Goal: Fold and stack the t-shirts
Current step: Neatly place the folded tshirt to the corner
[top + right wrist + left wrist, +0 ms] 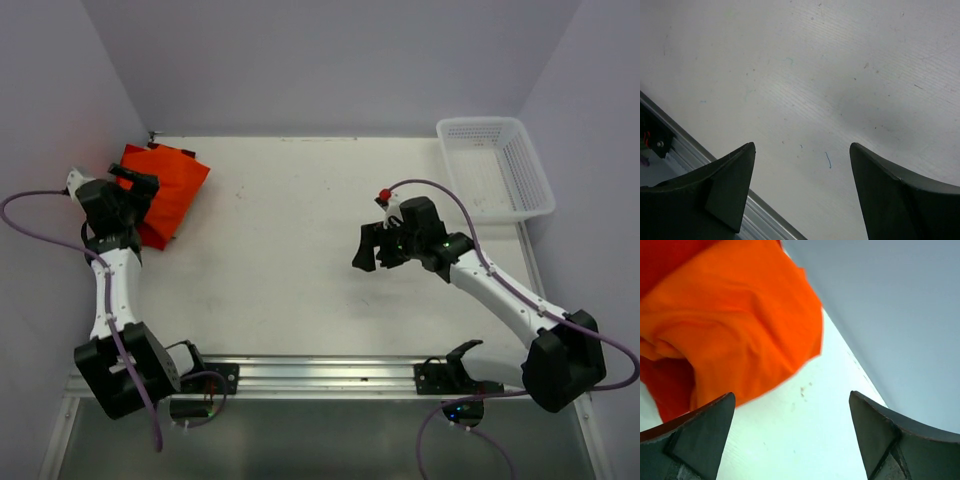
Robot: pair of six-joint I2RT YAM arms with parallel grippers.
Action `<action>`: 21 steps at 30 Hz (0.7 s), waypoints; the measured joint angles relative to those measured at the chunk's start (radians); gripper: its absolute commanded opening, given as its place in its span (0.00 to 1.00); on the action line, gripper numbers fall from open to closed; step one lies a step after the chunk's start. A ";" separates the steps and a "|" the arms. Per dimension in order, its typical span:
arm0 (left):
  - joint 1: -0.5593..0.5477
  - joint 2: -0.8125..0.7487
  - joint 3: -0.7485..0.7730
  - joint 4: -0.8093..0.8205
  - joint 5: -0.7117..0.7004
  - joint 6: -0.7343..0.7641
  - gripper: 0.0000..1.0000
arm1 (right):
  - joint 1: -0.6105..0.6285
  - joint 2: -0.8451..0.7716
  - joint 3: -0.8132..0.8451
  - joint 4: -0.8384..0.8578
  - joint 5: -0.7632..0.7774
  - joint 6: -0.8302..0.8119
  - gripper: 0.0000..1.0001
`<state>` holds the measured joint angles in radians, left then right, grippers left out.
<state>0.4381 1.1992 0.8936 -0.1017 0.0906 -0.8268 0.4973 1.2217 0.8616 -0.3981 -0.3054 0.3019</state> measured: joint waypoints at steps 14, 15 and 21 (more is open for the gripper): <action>-0.257 -0.483 -0.181 -0.100 0.509 0.217 1.00 | 0.000 -0.182 -0.051 -0.022 0.079 0.065 0.99; -0.266 -0.491 -0.183 -0.105 0.543 0.231 1.00 | 0.000 -0.198 -0.051 -0.029 0.091 0.072 0.99; -0.364 -0.490 -0.186 -0.118 0.661 0.304 1.00 | 0.000 -0.288 -0.037 -0.077 0.158 0.094 0.99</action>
<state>0.0742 0.7094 0.7078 -0.2195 0.7513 -0.5224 0.4973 0.9333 0.8242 -0.4747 -0.1478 0.3962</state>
